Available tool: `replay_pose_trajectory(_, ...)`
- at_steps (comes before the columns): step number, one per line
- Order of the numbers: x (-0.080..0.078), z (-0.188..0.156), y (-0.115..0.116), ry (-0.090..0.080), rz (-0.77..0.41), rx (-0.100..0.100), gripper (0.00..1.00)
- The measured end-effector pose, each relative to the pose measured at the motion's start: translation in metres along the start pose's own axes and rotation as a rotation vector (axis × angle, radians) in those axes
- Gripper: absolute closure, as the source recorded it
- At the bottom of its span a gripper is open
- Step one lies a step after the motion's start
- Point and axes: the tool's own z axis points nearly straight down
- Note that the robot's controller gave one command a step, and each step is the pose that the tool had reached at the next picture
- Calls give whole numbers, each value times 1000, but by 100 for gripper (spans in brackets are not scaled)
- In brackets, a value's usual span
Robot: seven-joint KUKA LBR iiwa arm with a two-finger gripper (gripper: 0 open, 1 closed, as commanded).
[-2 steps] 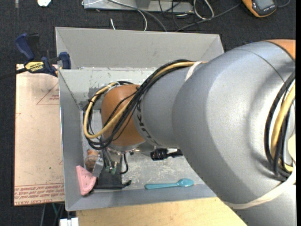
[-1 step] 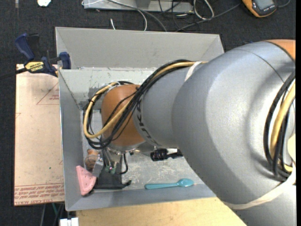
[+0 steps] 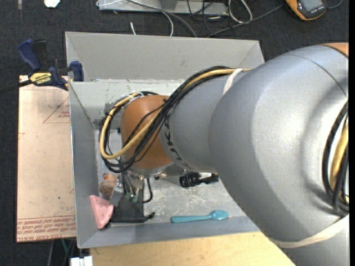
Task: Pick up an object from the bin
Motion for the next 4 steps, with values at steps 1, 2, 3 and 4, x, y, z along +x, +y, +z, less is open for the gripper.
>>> replay_pose_trajectory(1, 0, -7, 0, 0, 2, -1, 100)
replay_pose_trajectory(2, 1, -29, -1, 4, 2, 2, 100)
replay_pose_trajectory(3, 0, -52, 1, 0, 0, -2, 100)
replay_pose_trajectory(4, 1, -73, 0, 7, -1, 4, 100)
